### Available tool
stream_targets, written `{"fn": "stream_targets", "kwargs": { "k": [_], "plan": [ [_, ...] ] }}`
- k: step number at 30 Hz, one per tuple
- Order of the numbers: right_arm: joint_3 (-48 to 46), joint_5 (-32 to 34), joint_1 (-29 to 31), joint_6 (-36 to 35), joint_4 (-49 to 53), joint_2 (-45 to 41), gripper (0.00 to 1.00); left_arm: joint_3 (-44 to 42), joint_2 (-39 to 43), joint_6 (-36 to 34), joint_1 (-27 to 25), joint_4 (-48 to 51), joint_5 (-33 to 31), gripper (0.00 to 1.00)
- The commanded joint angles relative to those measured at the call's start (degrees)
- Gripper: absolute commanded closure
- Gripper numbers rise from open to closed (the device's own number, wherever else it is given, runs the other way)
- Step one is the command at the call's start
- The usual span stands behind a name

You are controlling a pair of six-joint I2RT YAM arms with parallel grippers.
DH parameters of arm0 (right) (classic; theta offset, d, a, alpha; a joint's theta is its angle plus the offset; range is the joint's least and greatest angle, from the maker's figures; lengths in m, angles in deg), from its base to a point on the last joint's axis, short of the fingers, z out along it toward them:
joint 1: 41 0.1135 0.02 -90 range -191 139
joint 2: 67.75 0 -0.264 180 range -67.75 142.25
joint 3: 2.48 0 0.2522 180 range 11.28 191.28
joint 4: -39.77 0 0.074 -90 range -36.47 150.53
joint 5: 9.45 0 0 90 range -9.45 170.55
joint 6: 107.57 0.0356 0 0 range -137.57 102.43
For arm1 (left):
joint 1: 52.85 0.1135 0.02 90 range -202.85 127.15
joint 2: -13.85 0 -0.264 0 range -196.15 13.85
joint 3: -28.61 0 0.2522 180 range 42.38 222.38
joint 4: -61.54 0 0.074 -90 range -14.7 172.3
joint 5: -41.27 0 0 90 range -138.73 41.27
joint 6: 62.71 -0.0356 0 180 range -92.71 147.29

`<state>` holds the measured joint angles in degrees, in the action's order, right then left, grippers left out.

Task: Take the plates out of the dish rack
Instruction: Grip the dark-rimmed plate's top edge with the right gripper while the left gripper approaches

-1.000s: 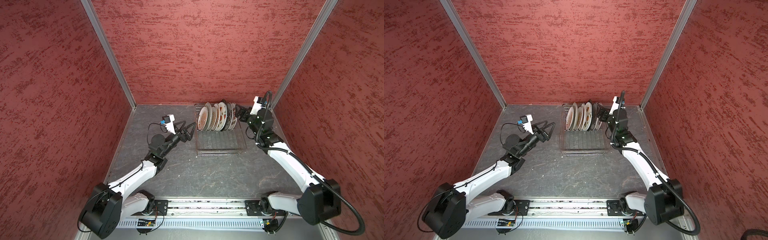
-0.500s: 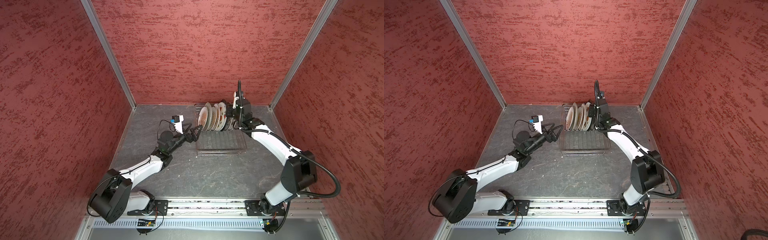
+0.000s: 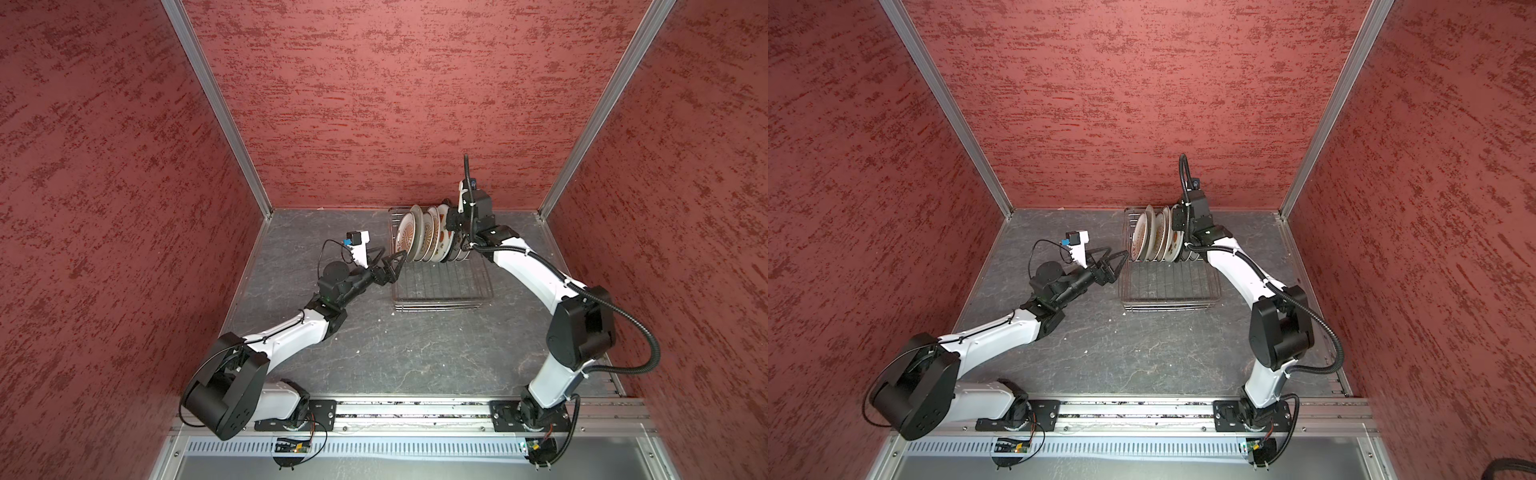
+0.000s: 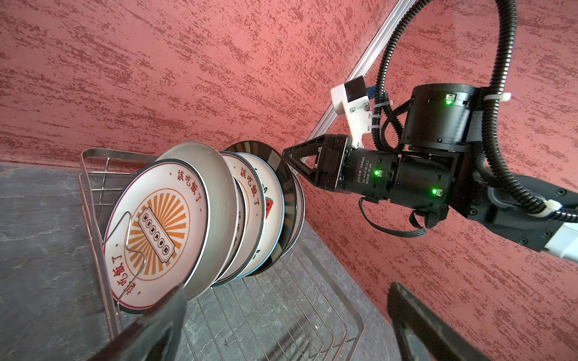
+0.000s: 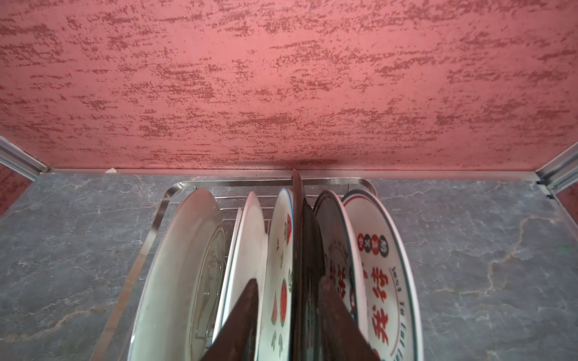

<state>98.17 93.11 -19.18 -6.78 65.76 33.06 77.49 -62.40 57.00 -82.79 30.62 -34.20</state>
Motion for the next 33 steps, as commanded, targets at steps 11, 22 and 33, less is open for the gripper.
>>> {"fn": "stream_targets", "kwargs": {
  "k": [11, 22, 33],
  "plan": [
    [4.0, 6.3, 0.9, -1.2, 4.8, 3.6, 0.82, 1.9, -2.7, 0.7, -0.5, -2.3, 0.9, 0.01],
    [5.8, 7.2, 1.2, -1.1, 6.8, 5.4, 0.87, 2.8, -4.2, 1.0, -0.4, -2.3, 1.4, 0.01],
    [7.7, 9.8, 1.5, -0.4, 8.7, 7.7, 0.9, 2.5, -3.5, 0.3, 0.0, -1.3, 0.8, 0.01]
  ]
}}
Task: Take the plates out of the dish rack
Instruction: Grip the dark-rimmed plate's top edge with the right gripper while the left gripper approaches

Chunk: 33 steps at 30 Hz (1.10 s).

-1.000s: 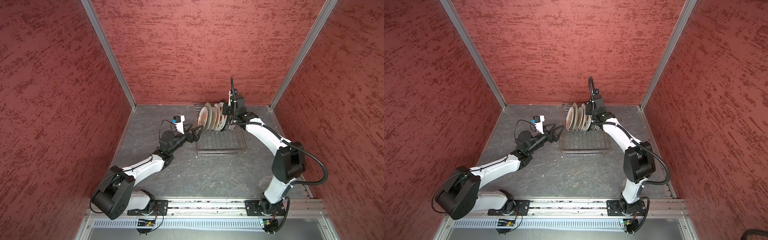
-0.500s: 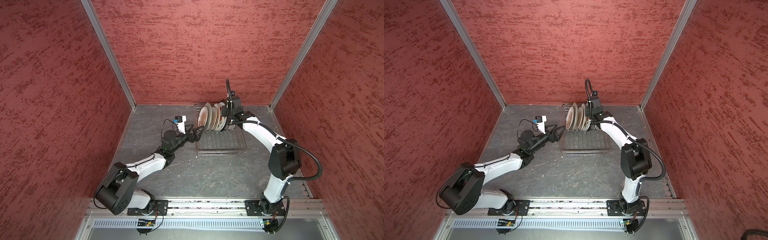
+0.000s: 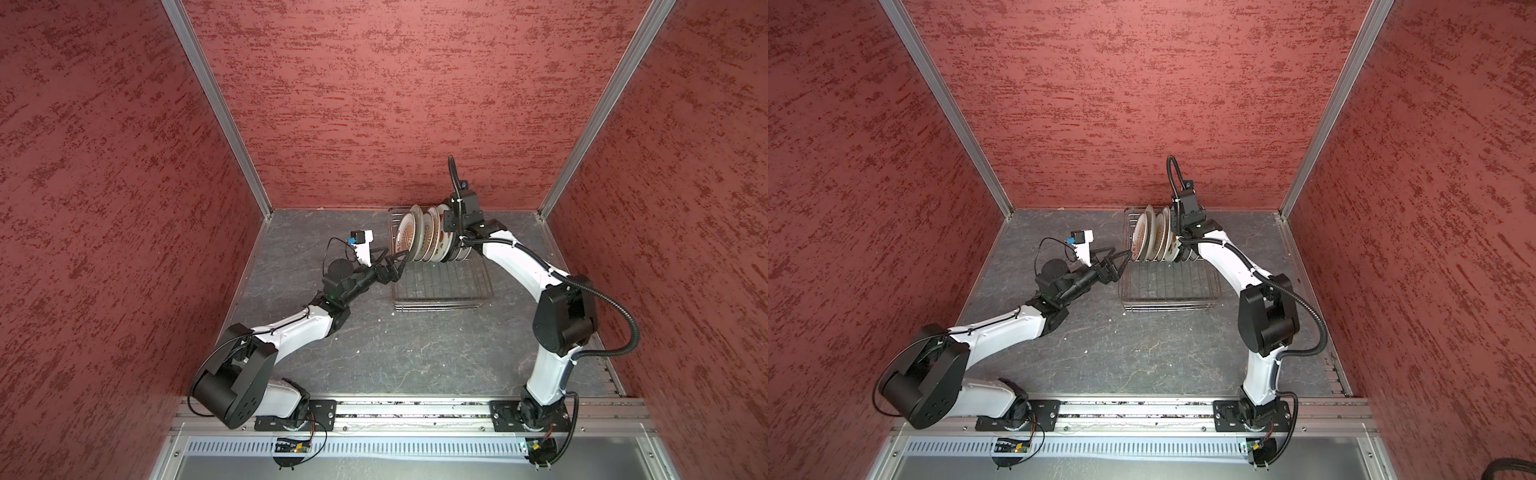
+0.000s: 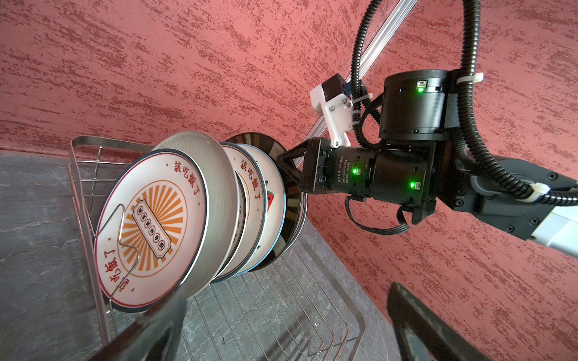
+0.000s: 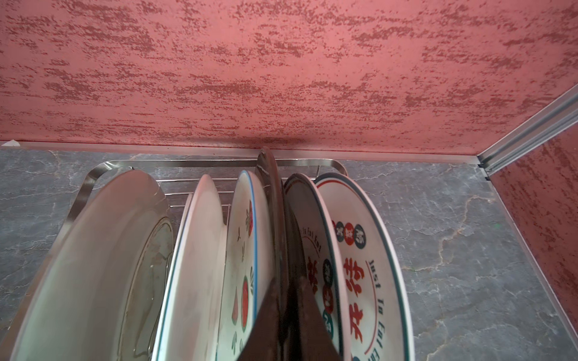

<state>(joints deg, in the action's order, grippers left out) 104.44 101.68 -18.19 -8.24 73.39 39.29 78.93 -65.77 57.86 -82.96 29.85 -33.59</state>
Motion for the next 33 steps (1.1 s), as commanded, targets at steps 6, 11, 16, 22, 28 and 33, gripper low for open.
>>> {"fn": "stream_targets", "kwargs": {
  "k": [6, 11, 16, 22, 28, 33],
  "plan": [
    [3.4, 6.7, 2.8, -0.3, 0.7, 1.8, 0.95, 1.1, -0.6, -0.4, 0.4, -0.3, -0.8, 0.01],
    [4.8, 12.2, 4.4, -1.9, 0.1, 1.8, 0.98, 0.7, -0.8, 0.1, 0.8, 0.1, -1.2, 0.01],
    [4.8, 14.7, 4.8, -2.8, -0.5, 0.3, 1.0, 0.3, -0.3, 0.2, 1.3, 0.4, -1.2, 0.01],
    [4.0, 14.7, 4.9, -3.4, -1.4, -1.9, 1.0, 0.3, -0.6, 0.6, 1.4, 0.3, -1.3, 0.01],
    [3.0, 16.0, 5.5, -4.7, -2.9, -4.8, 1.0, 0.5, -1.3, 1.6, 1.4, -0.4, -0.9, 0.01],
    [1.3, 17.4, 6.6, -6.1, -4.6, -7.7, 1.0, 0.7, -1.5, 2.0, 1.3, -0.4, -0.5, 0.01]
  ]
}}
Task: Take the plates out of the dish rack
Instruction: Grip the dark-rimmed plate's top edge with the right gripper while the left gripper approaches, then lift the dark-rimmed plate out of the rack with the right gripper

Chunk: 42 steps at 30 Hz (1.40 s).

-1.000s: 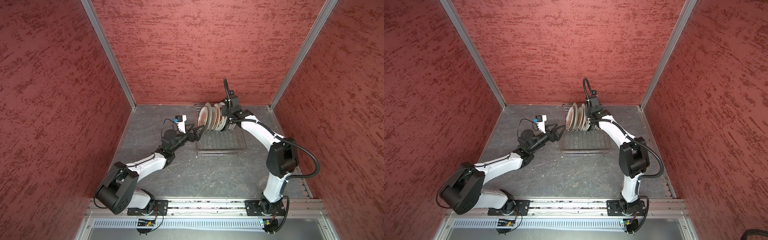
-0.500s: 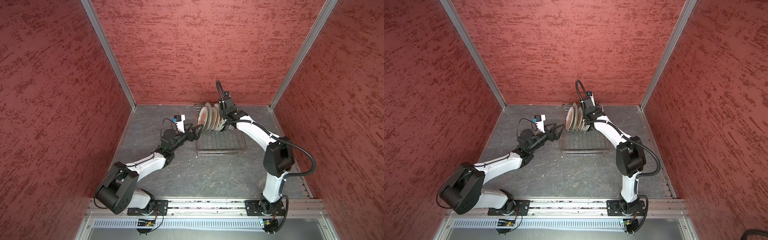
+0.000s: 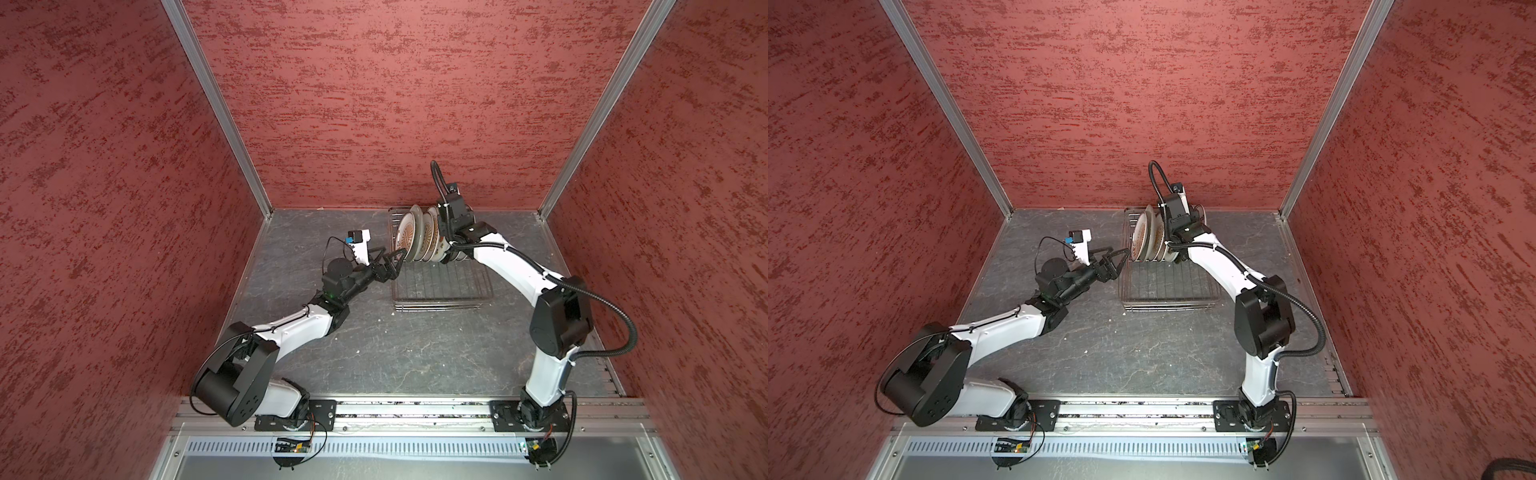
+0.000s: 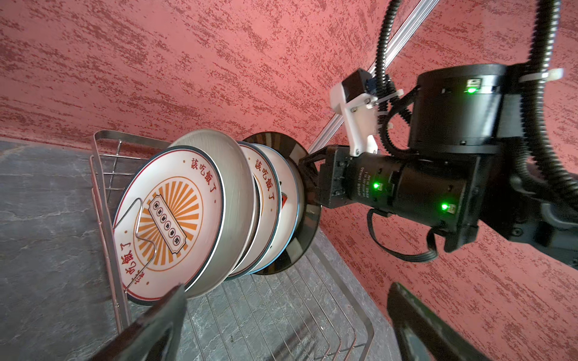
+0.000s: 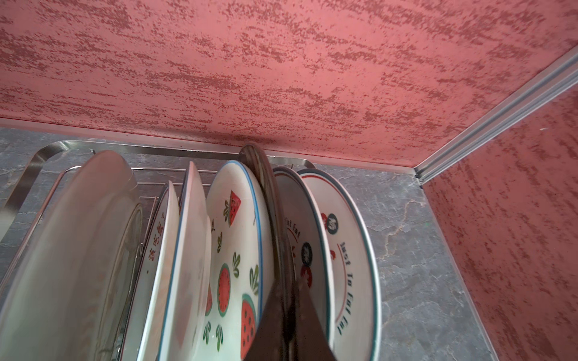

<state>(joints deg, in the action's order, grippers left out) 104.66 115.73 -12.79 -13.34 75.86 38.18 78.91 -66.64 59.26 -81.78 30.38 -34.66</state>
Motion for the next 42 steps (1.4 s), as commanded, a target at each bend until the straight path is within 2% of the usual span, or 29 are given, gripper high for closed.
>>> {"fn": "stream_targets", "kwargs": {
  "k": [1, 16, 24, 42],
  "plan": [
    [0.8, 3.9, 1.3, -1.3, -7.3, -6.9, 1.0, 0.7, -0.6, 0.6, 0.2, -0.8, 0.6, 0.01],
    [-2.9, 12.6, 3.7, -5.4, -10.2, -12.1, 1.0, 1.5, 0.7, -0.2, -0.6, 2.4, -1.0, 0.0],
    [-8.0, 16.7, 5.4, -6.3, -13.1, -18.0, 1.0, 1.6, 3.1, -1.5, -1.1, 4.8, -1.6, 0.0],
    [-19.9, 21.2, 7.9, -3.0, -15.6, -33.6, 1.0, 0.3, 9.7, -2.7, -2.4, 9.5, -1.7, 0.0]
  ]
}}
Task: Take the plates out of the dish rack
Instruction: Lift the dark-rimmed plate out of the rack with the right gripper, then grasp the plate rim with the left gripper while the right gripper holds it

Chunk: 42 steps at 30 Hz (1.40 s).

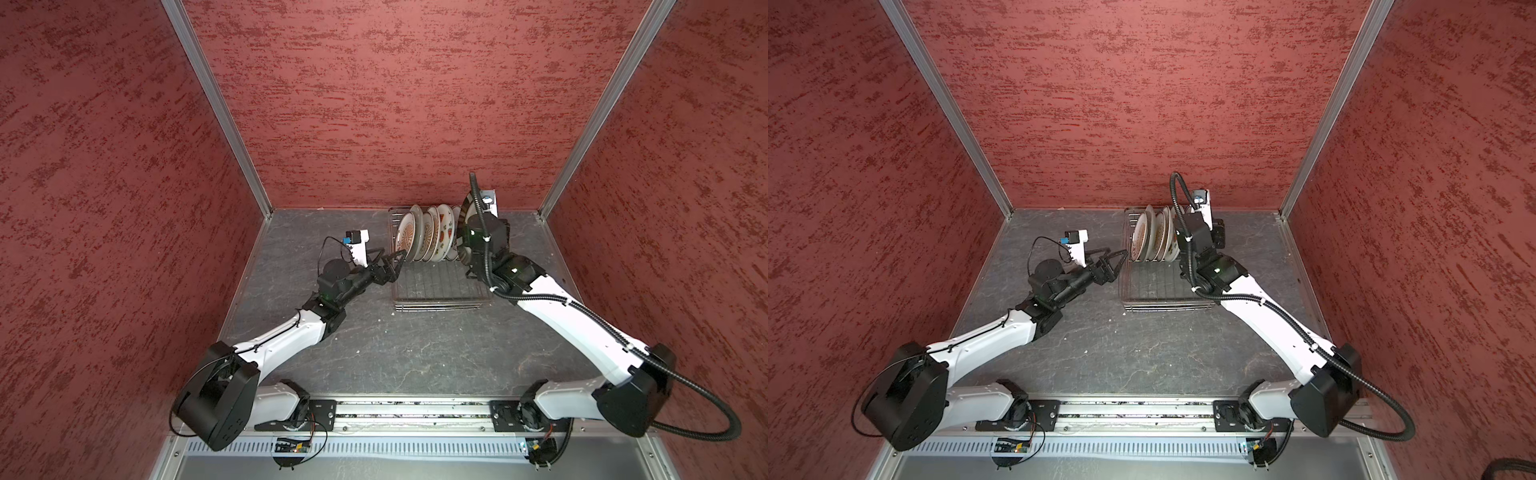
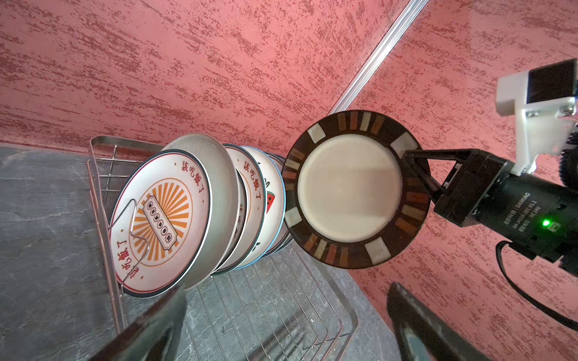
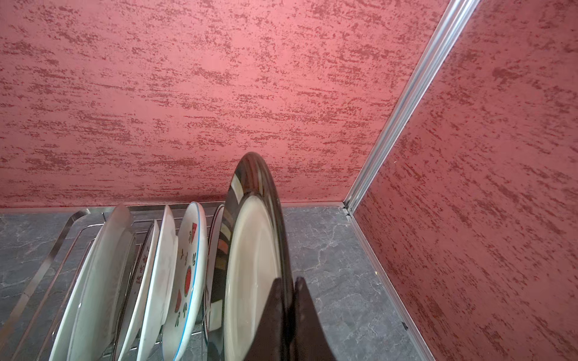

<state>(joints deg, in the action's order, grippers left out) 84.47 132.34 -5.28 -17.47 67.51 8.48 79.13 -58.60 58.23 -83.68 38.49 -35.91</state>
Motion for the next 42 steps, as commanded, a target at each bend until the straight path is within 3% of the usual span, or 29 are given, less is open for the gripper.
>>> {"fn": "stream_targets", "kwargs": {
  "k": [1, 17, 22, 27, 34, 42],
  "plan": [
    [-0.3, 4.3, 0.5, 1.7, -7.2, -4.8, 1.0, -0.2, 2.2, -1.7, -0.6, 1.7, -0.4, 0.01],
    [-17.8, -15.8, -2.0, 13.1, -10.0, -28.8, 1.0, -7.3, 14.5, -0.8, -2.2, 4.4, 1.5, 0.01],
    [-22.1, -25.3, -3.4, 18.8, -9.3, -34.2, 1.0, -10.2, 17.9, 1.5, -3.3, 5.9, 1.3, 0.01],
    [-27.7, -32.8, -5.2, 25.7, -13.0, -39.3, 1.0, -11.4, 18.4, 3.8, -4.7, 6.1, 4.3, 0.01],
    [-36.4, -43.2, -7.1, 37.0, -23.3, -42.9, 1.0, -9.9, 17.8, 4.1, -8.7, 13.2, 1.8, 0.0],
    [-44.6, -49.1, -7.3, 44.5, -34.3, -44.1, 1.0, -8.1, 13.7, 6.7, -10.2, 15.5, 0.3, 0.01]
  ]
}}
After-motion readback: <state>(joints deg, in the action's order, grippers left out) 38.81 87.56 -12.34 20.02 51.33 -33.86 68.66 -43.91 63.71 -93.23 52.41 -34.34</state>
